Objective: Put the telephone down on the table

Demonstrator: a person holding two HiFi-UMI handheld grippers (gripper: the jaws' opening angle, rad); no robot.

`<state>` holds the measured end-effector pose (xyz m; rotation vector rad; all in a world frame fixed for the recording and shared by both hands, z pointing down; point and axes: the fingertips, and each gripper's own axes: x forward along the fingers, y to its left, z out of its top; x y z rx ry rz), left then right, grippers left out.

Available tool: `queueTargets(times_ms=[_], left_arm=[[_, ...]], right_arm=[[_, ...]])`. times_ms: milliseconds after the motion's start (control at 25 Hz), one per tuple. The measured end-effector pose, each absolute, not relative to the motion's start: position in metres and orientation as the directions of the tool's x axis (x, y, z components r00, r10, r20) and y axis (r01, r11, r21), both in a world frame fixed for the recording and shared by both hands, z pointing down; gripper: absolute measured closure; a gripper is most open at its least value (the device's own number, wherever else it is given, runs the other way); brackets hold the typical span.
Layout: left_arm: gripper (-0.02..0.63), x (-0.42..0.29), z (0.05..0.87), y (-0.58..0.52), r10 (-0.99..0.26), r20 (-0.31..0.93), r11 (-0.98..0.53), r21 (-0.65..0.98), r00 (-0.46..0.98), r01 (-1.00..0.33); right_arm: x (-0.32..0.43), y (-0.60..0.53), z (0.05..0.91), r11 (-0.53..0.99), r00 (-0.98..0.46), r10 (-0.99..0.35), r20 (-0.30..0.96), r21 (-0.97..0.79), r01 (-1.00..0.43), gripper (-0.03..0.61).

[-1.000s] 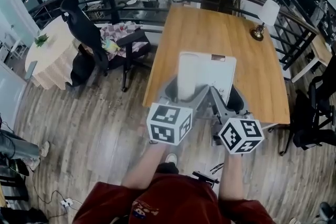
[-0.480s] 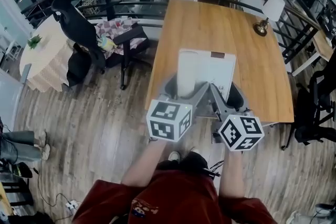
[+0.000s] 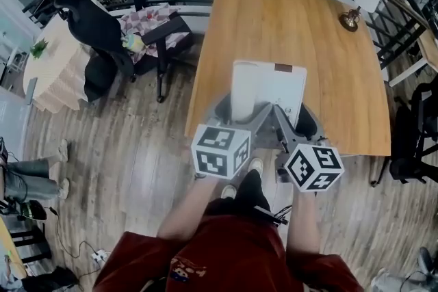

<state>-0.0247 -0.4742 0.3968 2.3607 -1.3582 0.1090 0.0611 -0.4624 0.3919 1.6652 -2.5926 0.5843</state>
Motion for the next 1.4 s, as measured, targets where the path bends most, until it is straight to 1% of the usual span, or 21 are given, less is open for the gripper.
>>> queueTargets(times_ms=[520,840,1400], left_arm=[[0.219,-0.013,0.487,-0.514,-0.767,0.419,-0.356,0.352,0.486,-0.866],[0.219,-0.006,0.548,-0.536,-0.707,0.509,-0.325,0.383,0.491,-0.865],[0.220,0.014,0.627,-0.550,-0.635,0.599,-0.259,0.429,0.487,-0.865]], right_arm=[[0.073,-0.506,0.483,0.330,-0.468,-0.817,0.337,-0.393,-0.858,0.295],[0.079,-0.527,0.543,0.269,-0.462,-0.777,0.428,-0.437,-0.858,0.295],[0.100,-0.543,0.620,0.223,-0.468,-0.704,0.534,-0.459,-0.860,0.295]])
